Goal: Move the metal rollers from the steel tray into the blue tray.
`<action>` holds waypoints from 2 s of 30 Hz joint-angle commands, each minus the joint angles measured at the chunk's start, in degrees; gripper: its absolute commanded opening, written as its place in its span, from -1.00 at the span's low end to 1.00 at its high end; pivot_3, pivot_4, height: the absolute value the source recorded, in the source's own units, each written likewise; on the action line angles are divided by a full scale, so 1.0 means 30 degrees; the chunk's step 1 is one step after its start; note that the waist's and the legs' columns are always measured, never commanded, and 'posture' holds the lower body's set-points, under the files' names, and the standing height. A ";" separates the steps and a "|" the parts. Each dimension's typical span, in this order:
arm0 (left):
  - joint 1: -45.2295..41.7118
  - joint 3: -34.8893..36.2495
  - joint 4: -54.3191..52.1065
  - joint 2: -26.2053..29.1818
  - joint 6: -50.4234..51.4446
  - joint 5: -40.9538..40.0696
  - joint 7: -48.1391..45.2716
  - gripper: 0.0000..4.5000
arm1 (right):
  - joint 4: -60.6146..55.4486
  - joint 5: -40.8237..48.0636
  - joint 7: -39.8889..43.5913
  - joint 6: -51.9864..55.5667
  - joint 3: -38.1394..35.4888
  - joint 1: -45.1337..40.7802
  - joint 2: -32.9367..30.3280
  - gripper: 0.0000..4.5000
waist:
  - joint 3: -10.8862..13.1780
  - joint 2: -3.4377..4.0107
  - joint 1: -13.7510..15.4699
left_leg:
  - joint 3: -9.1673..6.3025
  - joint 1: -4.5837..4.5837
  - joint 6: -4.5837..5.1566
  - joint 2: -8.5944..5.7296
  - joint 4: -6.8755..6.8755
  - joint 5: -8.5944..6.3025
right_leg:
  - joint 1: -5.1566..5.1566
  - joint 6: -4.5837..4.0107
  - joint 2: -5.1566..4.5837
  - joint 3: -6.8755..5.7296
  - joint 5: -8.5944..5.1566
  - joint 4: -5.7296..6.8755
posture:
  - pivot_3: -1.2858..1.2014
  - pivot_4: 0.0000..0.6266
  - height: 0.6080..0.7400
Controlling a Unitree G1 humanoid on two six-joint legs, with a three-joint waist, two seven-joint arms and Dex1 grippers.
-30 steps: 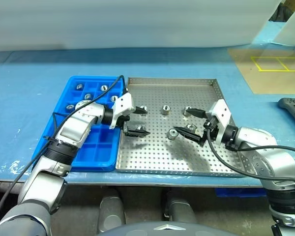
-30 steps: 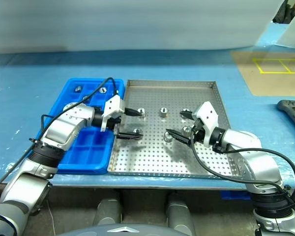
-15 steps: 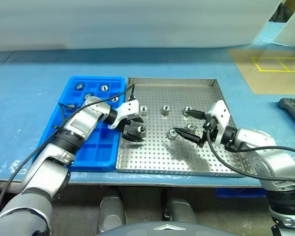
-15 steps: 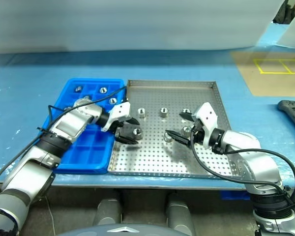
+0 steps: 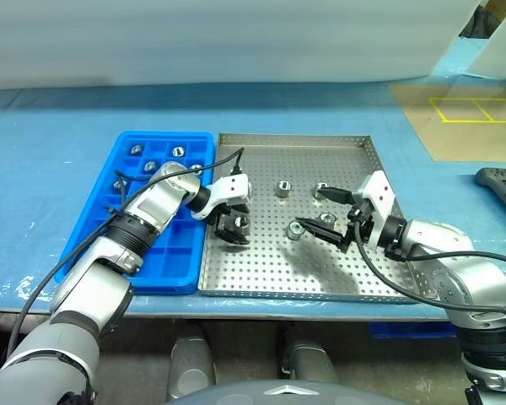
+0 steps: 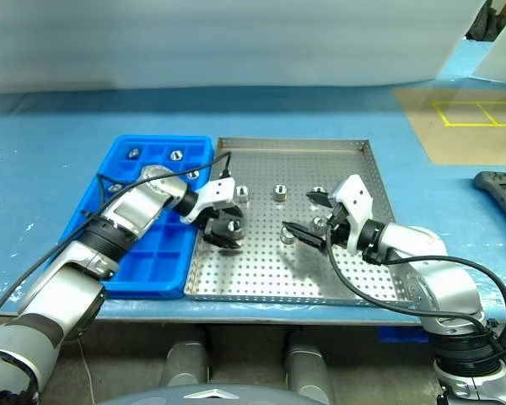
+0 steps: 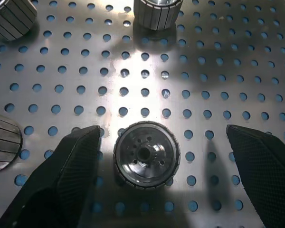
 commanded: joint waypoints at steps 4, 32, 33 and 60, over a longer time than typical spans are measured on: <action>-0.0887 -0.0277 0.0085 -0.0105 -0.0448 0.0615 -0.0261 1.00 | -0.0764 0.0354 -0.0119 0.0042 -0.0221 -0.0233 -0.0013 0.99 | 0.0000 0.0000 0.0020 | 0.0000 0.0003 0.0000 -0.0002 0.0000 0.0000 | 0.0006 0.0000 -0.0001 0.0000 0.0000 -0.0001 | -0.06 -0.52 1.00; -0.0468 0.1286 -0.0831 -0.0008 0.0310 -0.0303 -0.0626 -0.25 | -0.0564 0.0396 -0.0402 0.0172 -0.0086 -0.0747 0.0229 1.00 | 0.0004 0.0004 -0.0008 | 0.0001 0.0042 0.0001 0.0000 -0.0027 -0.0001 | 0.0037 -0.0003 0.0000 0.0000 -0.0003 -0.0017 | -0.05 -0.52 1.00; -0.0366 0.1370 -0.1055 0.0146 0.0443 -0.0357 -0.0617 -0.25 | -0.0517 0.0395 -0.0346 0.0168 -0.0033 -0.0826 0.0234 1.00 | 0.0004 0.0006 -0.0009 | 0.0001 0.0044 0.0000 0.0000 -0.0039 0.0000 | 0.0036 -0.0004 0.0001 0.0000 -0.0004 -0.0022 | -0.04 -0.52 1.00; 0.4662 0.7400 -0.8134 0.6130 0.6500 -0.4281 0.3563 -0.25 | 0.2580 -0.0422 0.1954 -0.0976 0.3061 -0.3971 0.1553 1.00 | 0.0047 0.0076 0.0364 | 0.0000 0.0031 -0.0049 0.0009 -0.0131 0.0027 | -0.0035 -0.0026 0.0007 -0.0030 -0.0022 -0.0023 | 0.12 -0.52 1.00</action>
